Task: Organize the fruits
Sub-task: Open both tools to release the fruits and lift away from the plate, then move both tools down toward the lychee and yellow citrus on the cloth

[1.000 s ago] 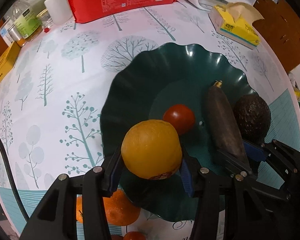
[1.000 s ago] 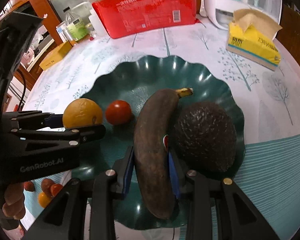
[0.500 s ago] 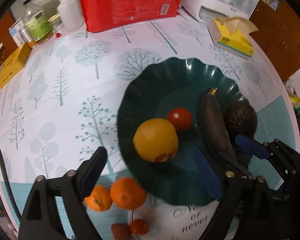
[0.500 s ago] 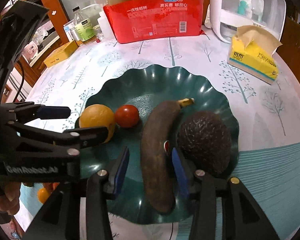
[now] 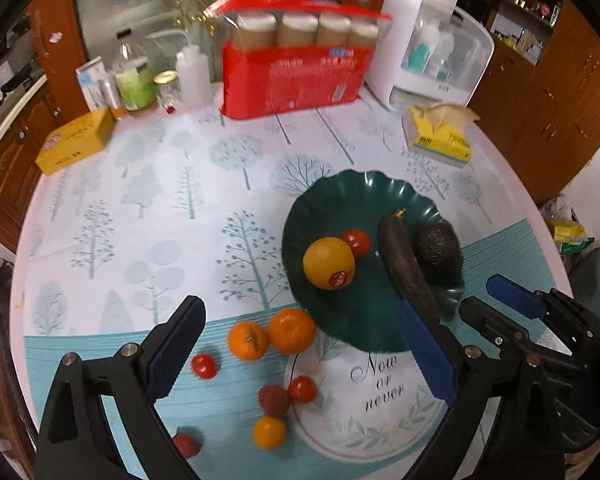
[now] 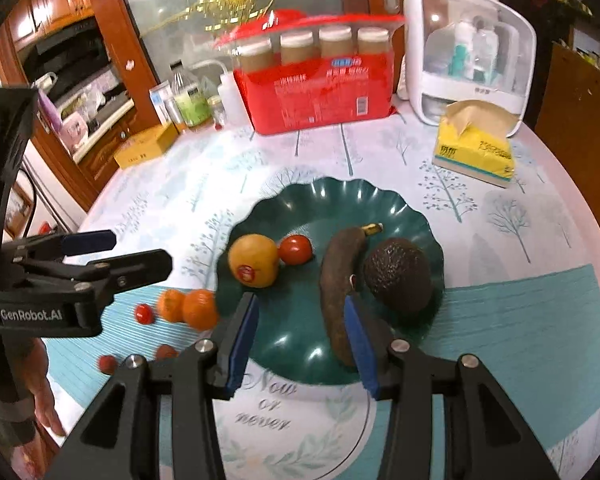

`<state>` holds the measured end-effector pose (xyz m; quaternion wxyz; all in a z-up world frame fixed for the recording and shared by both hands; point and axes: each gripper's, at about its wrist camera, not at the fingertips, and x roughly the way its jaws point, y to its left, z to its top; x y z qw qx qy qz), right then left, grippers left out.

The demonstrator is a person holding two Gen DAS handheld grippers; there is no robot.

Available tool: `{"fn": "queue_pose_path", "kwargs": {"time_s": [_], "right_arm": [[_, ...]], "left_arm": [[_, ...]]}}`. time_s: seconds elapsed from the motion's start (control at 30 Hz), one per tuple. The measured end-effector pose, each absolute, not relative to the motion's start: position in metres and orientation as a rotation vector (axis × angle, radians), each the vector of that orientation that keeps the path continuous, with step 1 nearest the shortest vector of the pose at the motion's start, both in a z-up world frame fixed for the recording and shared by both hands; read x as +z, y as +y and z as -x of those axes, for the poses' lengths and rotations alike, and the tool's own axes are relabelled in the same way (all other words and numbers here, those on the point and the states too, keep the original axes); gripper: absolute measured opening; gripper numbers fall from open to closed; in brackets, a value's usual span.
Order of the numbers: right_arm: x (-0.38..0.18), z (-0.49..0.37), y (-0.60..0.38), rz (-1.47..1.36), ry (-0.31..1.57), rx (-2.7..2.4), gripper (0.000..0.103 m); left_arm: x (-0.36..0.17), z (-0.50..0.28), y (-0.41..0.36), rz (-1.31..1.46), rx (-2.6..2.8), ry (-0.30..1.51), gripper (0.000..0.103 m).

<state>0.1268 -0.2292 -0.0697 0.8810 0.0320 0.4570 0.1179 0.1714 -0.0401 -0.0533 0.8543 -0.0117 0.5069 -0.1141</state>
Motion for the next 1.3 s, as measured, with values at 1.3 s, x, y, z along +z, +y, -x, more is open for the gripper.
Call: {"fn": "queue_pose_path", "kwargs": {"time_s": [1.3], "right_arm": [[-0.034,-0.046,-0.099,0.013,0.913,0.250,0.045]], "left_arm": [[-0.068,-0.069,0.101,-0.033,-0.144,1.035,0.096]]}}
